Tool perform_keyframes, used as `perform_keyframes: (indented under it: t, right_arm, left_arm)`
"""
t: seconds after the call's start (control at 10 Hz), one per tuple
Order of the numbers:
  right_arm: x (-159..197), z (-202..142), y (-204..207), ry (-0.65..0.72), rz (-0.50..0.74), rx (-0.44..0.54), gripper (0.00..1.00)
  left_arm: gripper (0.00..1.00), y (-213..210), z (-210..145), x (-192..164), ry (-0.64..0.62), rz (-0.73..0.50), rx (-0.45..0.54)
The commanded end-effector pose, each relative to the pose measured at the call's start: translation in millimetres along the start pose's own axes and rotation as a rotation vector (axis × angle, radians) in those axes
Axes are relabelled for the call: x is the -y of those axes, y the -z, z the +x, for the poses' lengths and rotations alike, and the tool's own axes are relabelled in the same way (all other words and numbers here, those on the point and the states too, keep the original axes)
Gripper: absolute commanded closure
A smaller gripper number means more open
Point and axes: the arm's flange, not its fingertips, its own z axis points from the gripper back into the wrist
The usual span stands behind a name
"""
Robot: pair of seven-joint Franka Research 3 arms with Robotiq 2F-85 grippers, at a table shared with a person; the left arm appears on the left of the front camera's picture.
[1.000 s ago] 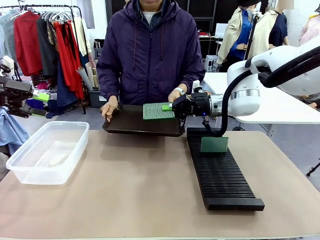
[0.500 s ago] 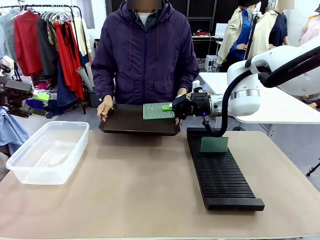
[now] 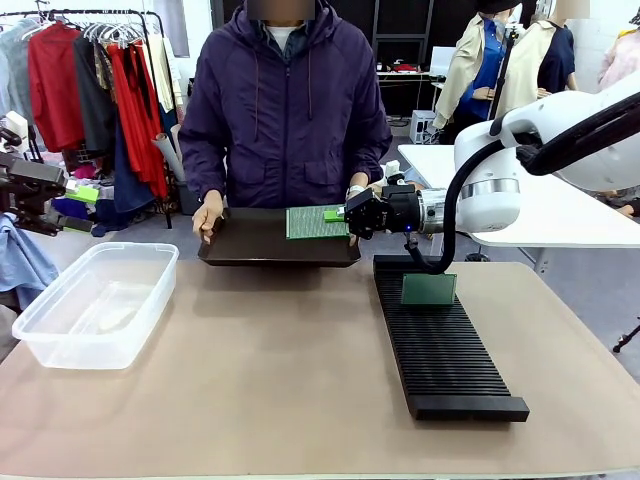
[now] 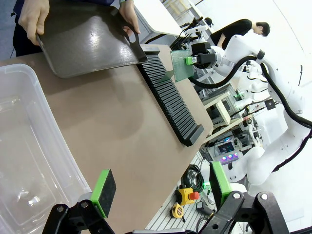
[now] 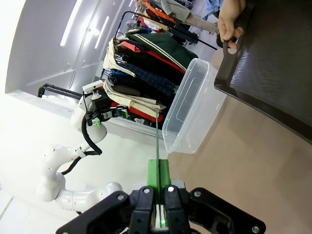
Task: Sort PCBs into racks and boxes based on the side picked up.
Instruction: If the short side of the Blank PCB is picked up, insert it into the PCB Rack ; if the long side is picked up, place it in the Organizing box.
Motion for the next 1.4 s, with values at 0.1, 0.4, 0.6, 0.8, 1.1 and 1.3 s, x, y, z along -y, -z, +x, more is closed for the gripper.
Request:
perform_keyframes:
  t: [0.1, 0.4, 0.6, 0.8, 1.1, 1.3]
  right_arm:
    - [-1, 0, 1, -0.008, 0.001, -0.001, 1.0]
    - [-1, 0, 1, -0.008, 0.001, -0.001, 1.0]
    - [0, 0, 0, 0.0, 0.0, 0.0, 1.0]
    - [-6, -1, -23, -0.007, 0.04, 0.024, 1.0]
    - [-27, -7, -66, -0.036, 0.104, 0.044, 1.0]
    - [-39, -13, -96, -0.085, 0.099, 0.038, 1.0]
  left_arm:
    - [0.0, -1, 0, 2, 0.002, -0.008, 0.0]
    - [0.0, -1, 0, 2, 0.002, -0.008, 0.0]
    - [0.0, -1, 0, 2, 0.002, -0.008, 0.0]
    - [0.0, -1, 0, 2, 0.002, -0.008, 0.0]
    - [0.0, -1, 0, 2, 0.002, -0.008, 0.0]
    - [0.0, -1, 0, 2, 0.002, -0.008, 0.0]
